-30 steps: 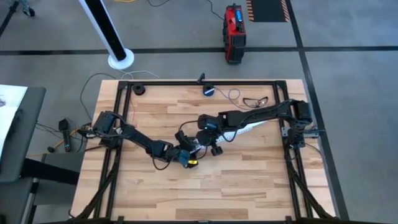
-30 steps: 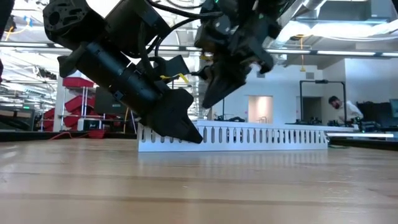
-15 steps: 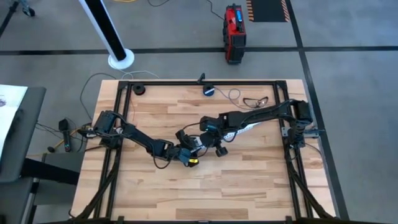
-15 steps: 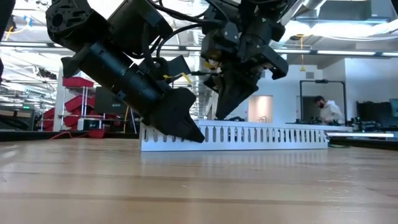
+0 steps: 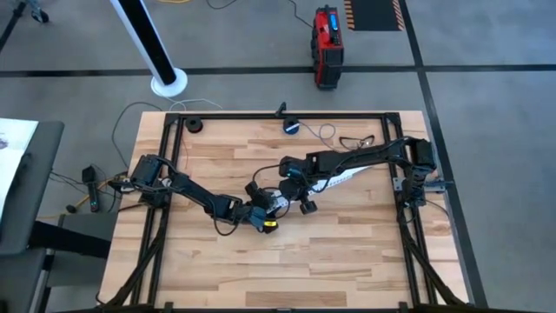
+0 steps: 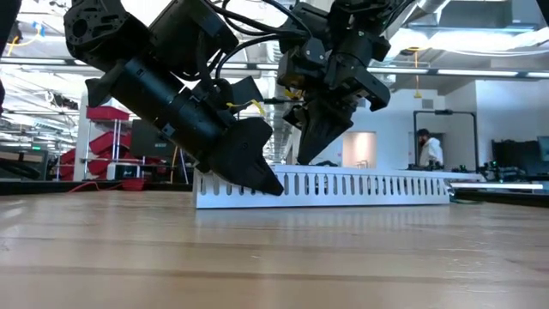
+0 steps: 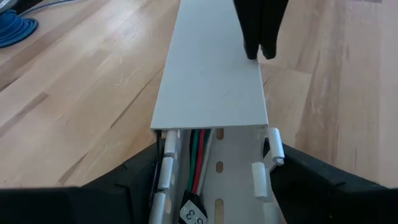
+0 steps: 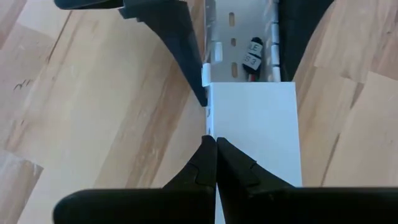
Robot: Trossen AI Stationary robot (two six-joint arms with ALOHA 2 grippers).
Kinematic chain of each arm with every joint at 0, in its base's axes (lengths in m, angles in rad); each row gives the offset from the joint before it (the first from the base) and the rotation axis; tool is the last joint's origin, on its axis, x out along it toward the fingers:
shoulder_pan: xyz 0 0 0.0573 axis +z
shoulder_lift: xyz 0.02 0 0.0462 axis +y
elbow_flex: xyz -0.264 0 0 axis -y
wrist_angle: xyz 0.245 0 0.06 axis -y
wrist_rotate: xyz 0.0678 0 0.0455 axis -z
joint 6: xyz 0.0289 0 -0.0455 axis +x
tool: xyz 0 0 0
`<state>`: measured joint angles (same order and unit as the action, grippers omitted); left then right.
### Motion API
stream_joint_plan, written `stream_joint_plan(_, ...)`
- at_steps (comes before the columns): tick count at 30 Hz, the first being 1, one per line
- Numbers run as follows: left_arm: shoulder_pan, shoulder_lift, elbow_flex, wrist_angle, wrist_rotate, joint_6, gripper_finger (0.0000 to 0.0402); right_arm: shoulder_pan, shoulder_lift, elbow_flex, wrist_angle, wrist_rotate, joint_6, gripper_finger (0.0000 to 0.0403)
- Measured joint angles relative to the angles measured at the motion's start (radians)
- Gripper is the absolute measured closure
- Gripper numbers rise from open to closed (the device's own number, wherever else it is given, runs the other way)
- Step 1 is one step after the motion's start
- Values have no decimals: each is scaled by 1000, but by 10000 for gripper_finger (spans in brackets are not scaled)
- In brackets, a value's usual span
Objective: Ziptie cables
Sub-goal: Close the white cable duct
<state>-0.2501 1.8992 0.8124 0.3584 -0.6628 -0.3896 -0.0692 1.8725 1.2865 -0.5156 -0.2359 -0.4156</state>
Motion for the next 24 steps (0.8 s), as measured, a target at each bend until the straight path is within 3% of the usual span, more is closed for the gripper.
stream_joint_plan(20,0,0,0,14,20,30,191,-4,15,1,27,-4,25,403)
stream_joint_plan(24,-2,0,1,10,19,42,190,-7,79,6,54,-66,31,403)
